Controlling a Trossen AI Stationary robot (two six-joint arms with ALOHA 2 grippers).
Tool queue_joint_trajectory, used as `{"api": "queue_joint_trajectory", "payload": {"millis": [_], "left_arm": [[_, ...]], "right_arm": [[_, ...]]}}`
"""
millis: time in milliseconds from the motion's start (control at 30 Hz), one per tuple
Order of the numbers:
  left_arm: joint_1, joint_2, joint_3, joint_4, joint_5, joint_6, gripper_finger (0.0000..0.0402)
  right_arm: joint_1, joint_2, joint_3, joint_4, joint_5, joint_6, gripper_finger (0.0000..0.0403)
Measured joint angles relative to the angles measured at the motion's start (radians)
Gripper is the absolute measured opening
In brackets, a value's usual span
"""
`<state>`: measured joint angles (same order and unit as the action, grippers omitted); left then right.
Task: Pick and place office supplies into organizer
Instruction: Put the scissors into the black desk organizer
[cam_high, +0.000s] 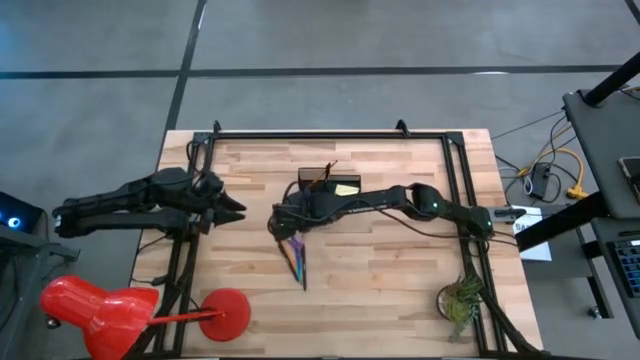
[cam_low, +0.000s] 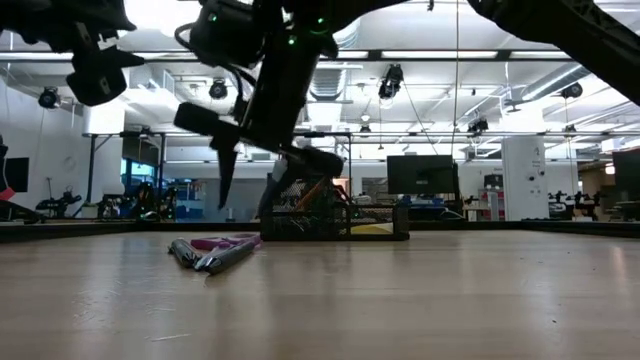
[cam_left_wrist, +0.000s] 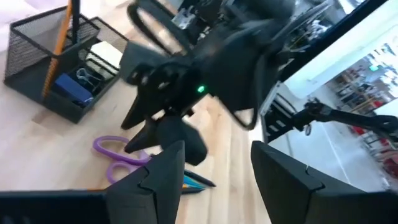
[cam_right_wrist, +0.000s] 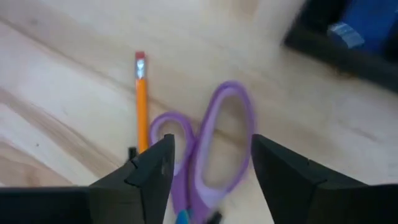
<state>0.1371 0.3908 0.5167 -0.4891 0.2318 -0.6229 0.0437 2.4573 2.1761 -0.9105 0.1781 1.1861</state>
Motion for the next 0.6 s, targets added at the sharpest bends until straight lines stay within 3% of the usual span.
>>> {"api": "queue_joint_trajectory", "payload": {"millis": [233,433,600], "left_arm": [[-0.001,-0.06,0.0,0.0,0.022,-0.002,0.017],[0.0,-0.101,0.0,0.0,0.022,-0.001,0.017],[0.0,-0.114,0.0,0.002,0.022,-0.001,0.017]], "right_arm": [[0.005,0.007,-0.011,0.043,-0.015,-0.002,0.0202],[0.005,0.007,-0.068,0.164,-0.015,-0.115,0.0196],[0.004,0.007,-0.116,0.199,-0.014,-0.09,0.0196]]}}
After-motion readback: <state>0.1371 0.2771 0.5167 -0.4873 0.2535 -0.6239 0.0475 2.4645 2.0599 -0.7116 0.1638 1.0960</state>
